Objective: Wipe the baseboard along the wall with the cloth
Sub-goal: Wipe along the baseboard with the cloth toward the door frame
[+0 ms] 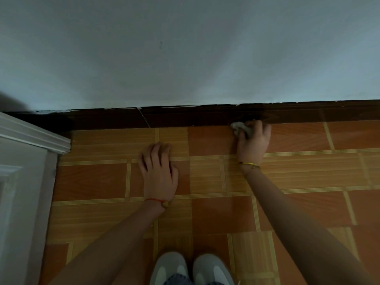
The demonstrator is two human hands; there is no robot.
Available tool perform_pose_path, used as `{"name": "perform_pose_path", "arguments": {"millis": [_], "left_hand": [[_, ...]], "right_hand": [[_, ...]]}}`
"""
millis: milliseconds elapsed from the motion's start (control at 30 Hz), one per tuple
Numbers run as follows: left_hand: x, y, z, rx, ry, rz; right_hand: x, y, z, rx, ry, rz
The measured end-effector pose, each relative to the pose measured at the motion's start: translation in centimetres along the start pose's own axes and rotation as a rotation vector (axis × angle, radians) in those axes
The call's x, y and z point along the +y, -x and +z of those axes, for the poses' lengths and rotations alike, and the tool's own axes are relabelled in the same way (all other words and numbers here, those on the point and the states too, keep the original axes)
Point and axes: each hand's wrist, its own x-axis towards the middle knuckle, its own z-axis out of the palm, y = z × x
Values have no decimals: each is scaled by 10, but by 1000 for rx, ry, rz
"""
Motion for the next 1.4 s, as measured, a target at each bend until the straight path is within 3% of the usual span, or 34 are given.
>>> {"name": "perform_pose_path", "arguments": {"millis": [167,300,467,567,833,1133,1267,1400], "left_hand": [[1,-1,0,12,16,0],[0,0,-1,5,40,1],[0,0,-2,7,36,5],[0,0,-1,8,33,2],[1,0,0,26,26,10],[0,0,-2,9,47,7],[0,0,-1,18,35,9],[0,0,-1,4,31,4]], "right_hand": [[-27,25,22,-180,-17,-225],[-19,18,15,-165,39,-269],[20,-11,-14,10,192,-71],[15,-13,-14,6,140,19],[-35,35,26,-289,72,-352],[22,-10,-15,-49,269,-176],[14,-7,-13,-29,196,-29],[-19,20,8,-206,98,-258]]}}
